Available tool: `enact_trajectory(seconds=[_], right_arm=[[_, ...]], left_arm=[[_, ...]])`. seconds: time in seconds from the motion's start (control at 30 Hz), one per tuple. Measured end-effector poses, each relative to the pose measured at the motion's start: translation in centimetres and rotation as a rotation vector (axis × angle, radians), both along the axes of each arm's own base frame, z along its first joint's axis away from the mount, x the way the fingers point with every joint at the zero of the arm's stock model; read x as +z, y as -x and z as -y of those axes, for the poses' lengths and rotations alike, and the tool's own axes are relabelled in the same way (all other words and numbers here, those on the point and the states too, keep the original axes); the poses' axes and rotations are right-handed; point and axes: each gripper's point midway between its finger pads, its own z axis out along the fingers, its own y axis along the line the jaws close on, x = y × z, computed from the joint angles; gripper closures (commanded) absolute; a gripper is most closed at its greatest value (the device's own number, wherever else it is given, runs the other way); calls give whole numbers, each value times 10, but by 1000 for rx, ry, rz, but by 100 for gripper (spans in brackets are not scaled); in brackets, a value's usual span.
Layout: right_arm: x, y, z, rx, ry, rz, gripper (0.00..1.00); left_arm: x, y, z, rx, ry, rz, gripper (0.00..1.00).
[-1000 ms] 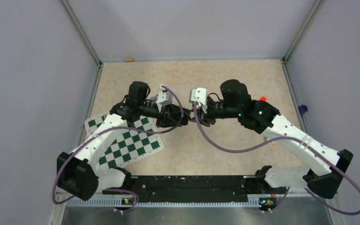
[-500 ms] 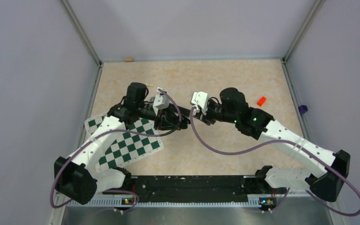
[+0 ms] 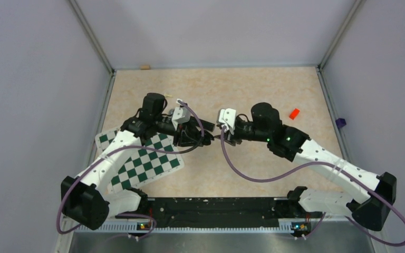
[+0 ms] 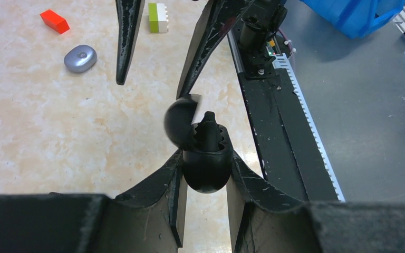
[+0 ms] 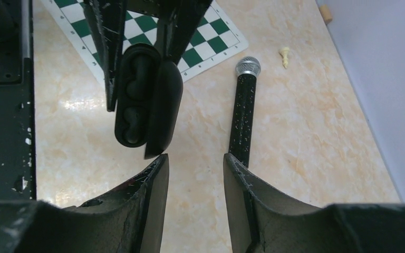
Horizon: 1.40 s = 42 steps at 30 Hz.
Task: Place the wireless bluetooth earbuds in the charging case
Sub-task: Close the charging case, then place the charging case with the earbuds at the center of the board.
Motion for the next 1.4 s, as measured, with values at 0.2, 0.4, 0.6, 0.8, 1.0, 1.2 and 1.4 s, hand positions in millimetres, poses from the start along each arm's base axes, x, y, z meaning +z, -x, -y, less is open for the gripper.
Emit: enact_trajectory(seconds=[0.2, 0.4, 0.6, 0.8, 1.0, 1.2, 1.4], right_arm=[[9, 14, -5, 72, -42, -17, 58], [11, 25, -9, 130, -59, -38, 57], [14, 31, -8, 149, -68, -48, 56], [17, 19, -2, 75, -66, -18, 18], [52, -48, 40, -322, -135, 170, 1], [71, -76, 81, -548, -194, 257, 1], [84, -103, 125, -782, -231, 324, 1]], left_arm=[[0, 0, 0, 0, 0, 0, 100], [-1, 0, 0, 0, -2, -5, 100], [-1, 0, 0, 0, -3, -6, 100], [-2, -1, 0, 2, -5, -7, 100], [-4, -3, 0, 14, -14, -5, 100], [-19, -13, 0, 78, -40, -29, 100], [-34, -26, 2, 151, -73, -70, 100]])
